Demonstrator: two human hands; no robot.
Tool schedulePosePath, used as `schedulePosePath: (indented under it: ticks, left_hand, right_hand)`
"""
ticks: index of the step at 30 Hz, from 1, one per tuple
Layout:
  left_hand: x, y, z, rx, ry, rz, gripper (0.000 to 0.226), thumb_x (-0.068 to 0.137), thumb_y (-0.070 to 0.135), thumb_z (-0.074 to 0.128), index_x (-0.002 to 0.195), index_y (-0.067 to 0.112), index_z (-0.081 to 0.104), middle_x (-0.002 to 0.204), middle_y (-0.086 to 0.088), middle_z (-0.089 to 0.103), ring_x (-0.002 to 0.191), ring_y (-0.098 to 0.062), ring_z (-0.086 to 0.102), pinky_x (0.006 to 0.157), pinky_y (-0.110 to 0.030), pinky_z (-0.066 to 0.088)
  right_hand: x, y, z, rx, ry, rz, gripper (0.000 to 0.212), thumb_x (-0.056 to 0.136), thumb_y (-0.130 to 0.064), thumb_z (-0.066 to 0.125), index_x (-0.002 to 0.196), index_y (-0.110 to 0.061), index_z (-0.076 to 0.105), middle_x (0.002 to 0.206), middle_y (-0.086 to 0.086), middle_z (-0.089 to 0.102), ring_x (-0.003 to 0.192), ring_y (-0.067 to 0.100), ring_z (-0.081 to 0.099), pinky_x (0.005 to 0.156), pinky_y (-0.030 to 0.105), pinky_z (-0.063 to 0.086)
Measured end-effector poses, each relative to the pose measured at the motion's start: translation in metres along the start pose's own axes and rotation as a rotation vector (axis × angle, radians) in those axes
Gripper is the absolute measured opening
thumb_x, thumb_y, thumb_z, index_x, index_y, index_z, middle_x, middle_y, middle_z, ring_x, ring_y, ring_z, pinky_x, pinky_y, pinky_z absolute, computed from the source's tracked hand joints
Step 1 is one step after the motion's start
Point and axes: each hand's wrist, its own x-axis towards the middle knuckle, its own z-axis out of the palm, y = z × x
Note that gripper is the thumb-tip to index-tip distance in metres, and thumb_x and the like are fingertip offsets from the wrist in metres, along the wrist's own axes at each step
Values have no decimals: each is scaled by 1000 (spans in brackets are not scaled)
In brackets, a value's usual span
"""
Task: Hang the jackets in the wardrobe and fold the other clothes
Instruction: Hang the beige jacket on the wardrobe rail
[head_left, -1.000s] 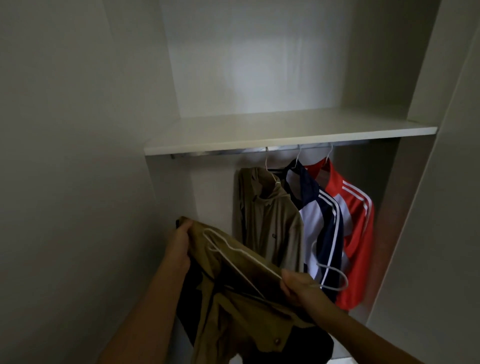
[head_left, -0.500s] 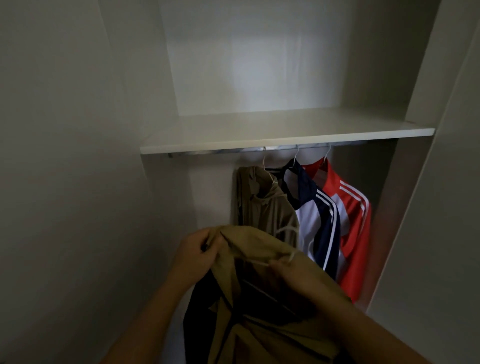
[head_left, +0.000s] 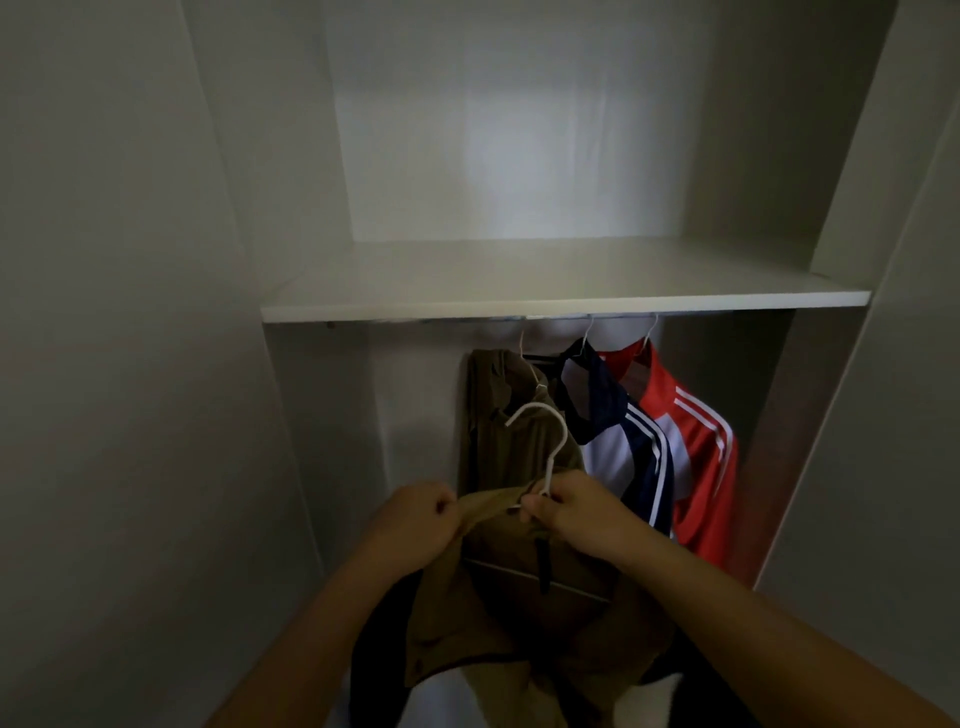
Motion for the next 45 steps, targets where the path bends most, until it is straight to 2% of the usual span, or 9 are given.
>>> schedulePosePath:
  ticks: [4,8,12,21,25,29,33,38,45]
  left_hand:
    - [33,-3,-3,41,-18,228,19,92,18,51,110,20,57,108,7,52,102,-12,50,87,-30,43]
    - [66,-3,13,12,207,215,17,97,12,47,86,1,55,84,-9,56,79,-22,53,70,-34,39]
    - [108,-27,21,-30,407,107,20,93,3,51,73,4,52,70,-6,51,67,-18,50,59,-26,29]
    - [213,-116,33,542,222,126,22,93,36,48,95,15,55,98,-2,64,87,-21,63,68,-27,42]
    - [237,-146,49,581,244,96,23,92,39,48,97,18,56,98,0,64,87,-22,64,64,-26,38]
    - [271,-167,45,525,243,136,18,90,38,48,90,20,52,96,1,63,86,-21,63,66,-27,41]
    - [302,-164,26,482,356,156,14,91,32,50,93,20,56,99,-5,65,91,-29,63,72,-33,44]
    - [341,-154,8,567,429,134,22,99,29,40,103,16,58,103,-6,64,92,-23,62,70,-28,41]
    - [362,-163,34,522,323,-26,31,101,34,34,119,18,56,121,-6,59,110,-23,56,86,-32,43]
  right_hand:
    - [19,-6,-25,135,7,40,31,98,-18,50,71,-19,64,44,-13,54,41,-4,48,45,9,34]
    - [61,-15,-38,296,-23,126,30,100,-23,47,76,-13,64,55,-2,45,49,9,39,44,18,31]
    - [109,-1,-43,272,-57,101,35,101,-25,42,75,-11,60,56,0,46,41,5,40,41,16,34]
    - [239,61,-7,66,34,126,41,102,-27,38,65,-18,53,61,-4,46,53,5,41,42,10,29]
    - [273,69,12,-4,40,98,34,102,-30,37,76,-20,57,91,4,58,84,13,55,67,17,39]
    - [303,62,12,-61,68,88,38,103,-28,34,124,-6,58,130,14,56,118,26,52,81,18,36]
    - [334,48,-6,-75,130,59,36,103,-19,34,121,0,58,126,19,57,117,30,53,90,25,38]
    - [370,38,-25,-114,279,67,33,98,-21,41,113,0,63,117,22,63,111,37,57,86,32,46]
    - [397,73,-16,-152,274,106,31,97,-22,44,104,-1,67,110,22,65,95,35,60,79,31,45]
